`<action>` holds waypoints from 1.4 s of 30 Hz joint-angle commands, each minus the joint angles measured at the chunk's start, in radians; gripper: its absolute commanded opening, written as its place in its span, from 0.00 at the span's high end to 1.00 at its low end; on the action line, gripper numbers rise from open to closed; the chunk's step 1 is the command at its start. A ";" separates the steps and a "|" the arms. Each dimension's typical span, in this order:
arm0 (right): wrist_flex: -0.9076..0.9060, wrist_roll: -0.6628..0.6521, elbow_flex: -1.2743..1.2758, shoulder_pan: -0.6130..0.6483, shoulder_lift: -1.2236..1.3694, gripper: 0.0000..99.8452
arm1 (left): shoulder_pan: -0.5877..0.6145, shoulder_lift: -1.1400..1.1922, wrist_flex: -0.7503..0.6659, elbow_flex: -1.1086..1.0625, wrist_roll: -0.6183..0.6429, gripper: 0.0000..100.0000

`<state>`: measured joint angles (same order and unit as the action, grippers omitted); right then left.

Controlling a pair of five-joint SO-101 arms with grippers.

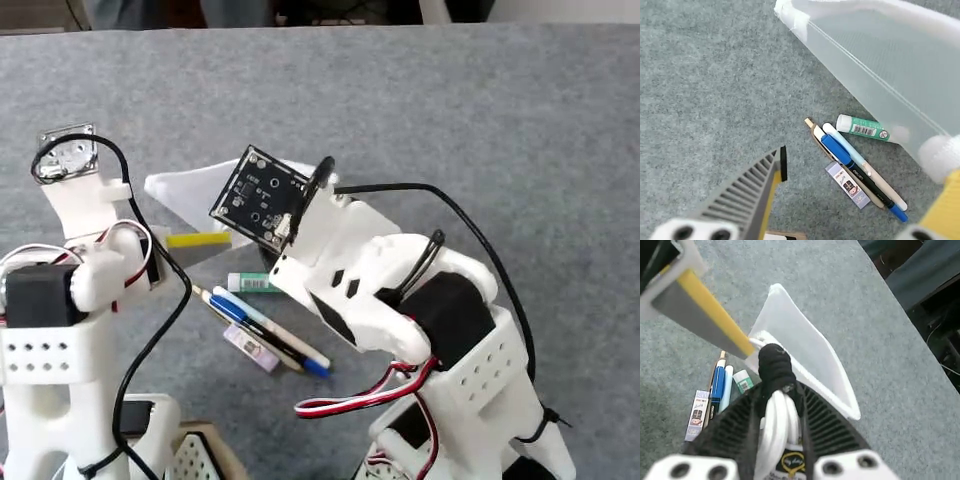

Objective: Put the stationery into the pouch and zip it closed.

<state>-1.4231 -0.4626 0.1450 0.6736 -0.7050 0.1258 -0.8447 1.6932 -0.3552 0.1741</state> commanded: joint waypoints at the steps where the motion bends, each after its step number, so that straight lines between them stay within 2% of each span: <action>1: 0.017 0.000 -0.047 0.012 -0.027 0.99 | 0.007 -0.015 0.008 0.061 0.006 0.53; 7: 0.014 0.000 -0.047 0.012 -0.027 0.99 | 0.002 -0.012 -0.005 0.048 0.009 0.53; 20: 0.012 0.002 -0.048 0.012 -0.027 0.99 | 0.007 -0.012 -0.164 -0.127 0.006 0.53; 38: 0.011 0.002 -0.051 0.012 -0.028 0.99 | 0.002 -0.008 -0.172 -0.128 0.009 0.53; 42: 0.011 0.002 -0.053 0.015 -0.028 0.99 | 0.001 -0.006 -0.207 -0.136 0.002 0.63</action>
<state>-1.4231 -0.4626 0.1450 0.6736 -0.7035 0.1243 -0.8493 1.5275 -0.4856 0.1726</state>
